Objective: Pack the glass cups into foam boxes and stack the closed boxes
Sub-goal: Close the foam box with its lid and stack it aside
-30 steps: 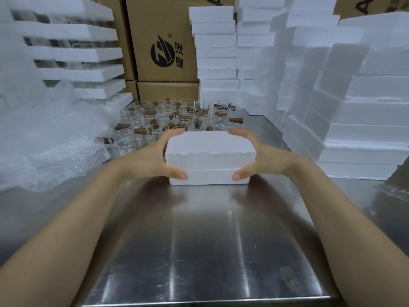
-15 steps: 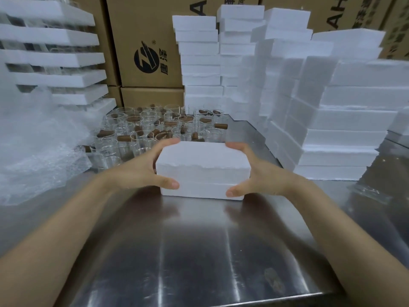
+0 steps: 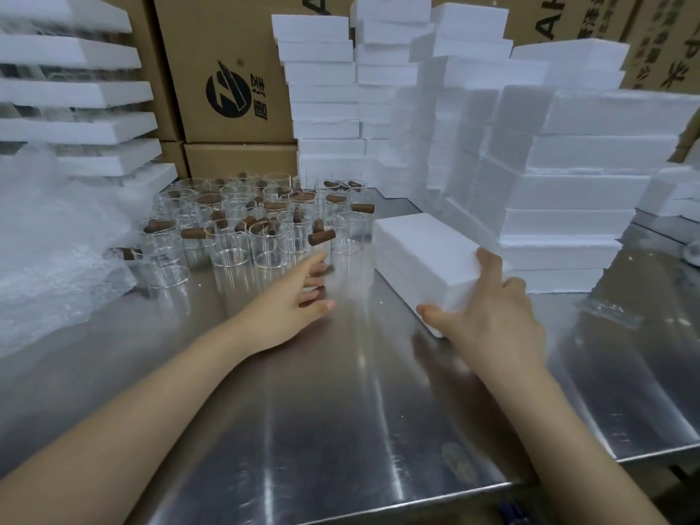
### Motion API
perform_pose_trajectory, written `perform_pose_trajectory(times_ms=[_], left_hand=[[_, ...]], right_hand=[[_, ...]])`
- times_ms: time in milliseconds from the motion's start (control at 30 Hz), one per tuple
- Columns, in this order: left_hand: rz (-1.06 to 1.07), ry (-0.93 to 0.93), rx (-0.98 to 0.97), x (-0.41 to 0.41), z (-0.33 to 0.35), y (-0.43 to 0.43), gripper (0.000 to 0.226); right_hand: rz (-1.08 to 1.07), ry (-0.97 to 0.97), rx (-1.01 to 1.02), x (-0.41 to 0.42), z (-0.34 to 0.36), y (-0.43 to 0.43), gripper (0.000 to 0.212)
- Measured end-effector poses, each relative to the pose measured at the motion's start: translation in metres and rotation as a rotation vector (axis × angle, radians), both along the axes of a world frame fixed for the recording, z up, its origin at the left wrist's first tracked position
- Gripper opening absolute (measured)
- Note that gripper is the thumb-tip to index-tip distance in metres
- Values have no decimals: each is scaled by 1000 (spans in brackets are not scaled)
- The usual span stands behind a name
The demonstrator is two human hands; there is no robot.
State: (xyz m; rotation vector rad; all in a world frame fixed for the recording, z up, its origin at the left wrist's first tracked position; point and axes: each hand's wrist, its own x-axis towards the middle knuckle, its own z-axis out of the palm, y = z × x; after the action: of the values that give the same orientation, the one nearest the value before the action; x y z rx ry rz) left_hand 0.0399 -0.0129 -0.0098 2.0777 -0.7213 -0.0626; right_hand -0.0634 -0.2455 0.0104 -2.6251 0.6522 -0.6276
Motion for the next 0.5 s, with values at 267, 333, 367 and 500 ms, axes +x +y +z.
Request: perform_pose_trajectory(times_ms=[267, 333, 367, 500], left_hand=[[-16, -96, 154, -4, 7, -3, 59], [-19, -84, 158, -5, 7, -2, 56], [-23, -88, 168, -5, 8, -3, 55], [-42, -140, 212, -7, 10, -3, 49]], right_hand=[[73, 148, 226, 27, 15, 4, 106], [66, 137, 263, 35, 15, 4, 96], [56, 126, 262, 40, 15, 4, 94], [38, 110, 226, 66, 12, 9, 94]])
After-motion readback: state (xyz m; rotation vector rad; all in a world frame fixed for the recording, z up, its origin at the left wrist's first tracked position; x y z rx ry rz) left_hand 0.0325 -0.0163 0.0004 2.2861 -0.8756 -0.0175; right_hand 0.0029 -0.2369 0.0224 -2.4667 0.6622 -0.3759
